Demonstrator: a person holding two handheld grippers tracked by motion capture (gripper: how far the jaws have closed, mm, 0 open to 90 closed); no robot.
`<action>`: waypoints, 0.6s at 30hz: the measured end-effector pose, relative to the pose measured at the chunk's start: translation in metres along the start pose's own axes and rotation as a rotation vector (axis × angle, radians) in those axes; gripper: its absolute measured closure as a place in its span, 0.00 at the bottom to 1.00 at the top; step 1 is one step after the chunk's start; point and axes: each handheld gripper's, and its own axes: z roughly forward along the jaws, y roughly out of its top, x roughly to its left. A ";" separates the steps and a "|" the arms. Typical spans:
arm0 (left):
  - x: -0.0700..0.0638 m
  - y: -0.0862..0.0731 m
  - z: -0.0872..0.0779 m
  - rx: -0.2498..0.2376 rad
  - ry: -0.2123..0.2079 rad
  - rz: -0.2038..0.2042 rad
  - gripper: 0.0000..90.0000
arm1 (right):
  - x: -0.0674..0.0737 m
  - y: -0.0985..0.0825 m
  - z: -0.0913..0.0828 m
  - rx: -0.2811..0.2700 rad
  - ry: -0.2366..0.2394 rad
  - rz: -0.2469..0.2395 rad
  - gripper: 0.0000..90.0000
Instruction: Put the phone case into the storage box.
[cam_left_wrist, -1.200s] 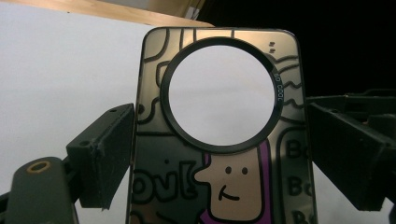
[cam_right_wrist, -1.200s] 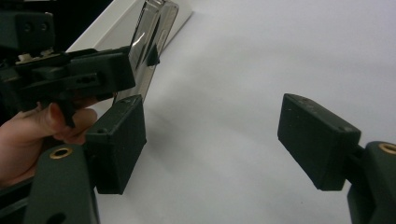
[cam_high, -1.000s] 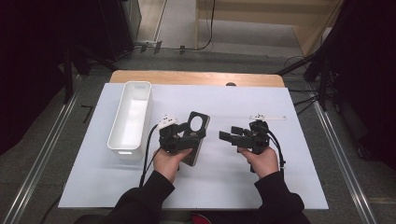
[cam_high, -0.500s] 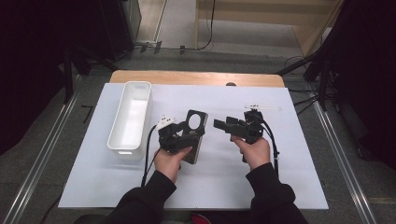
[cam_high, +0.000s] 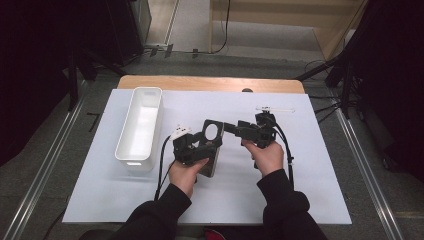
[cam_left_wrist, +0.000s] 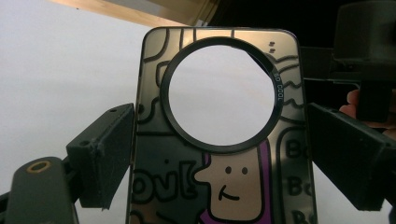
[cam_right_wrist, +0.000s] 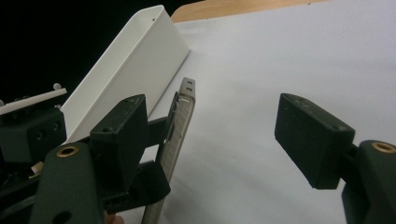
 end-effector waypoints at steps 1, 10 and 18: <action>-0.001 0.000 0.000 -0.003 0.003 0.000 0.12 | 0.000 0.000 0.001 -0.003 -0.001 -0.001 0.28; -0.001 0.001 0.002 -0.018 -0.002 -0.017 0.12 | 0.001 0.003 0.010 0.008 0.012 0.040 0.34; -0.002 0.002 0.005 -0.010 -0.017 -0.028 0.12 | 0.003 0.004 0.016 0.013 0.035 0.094 0.40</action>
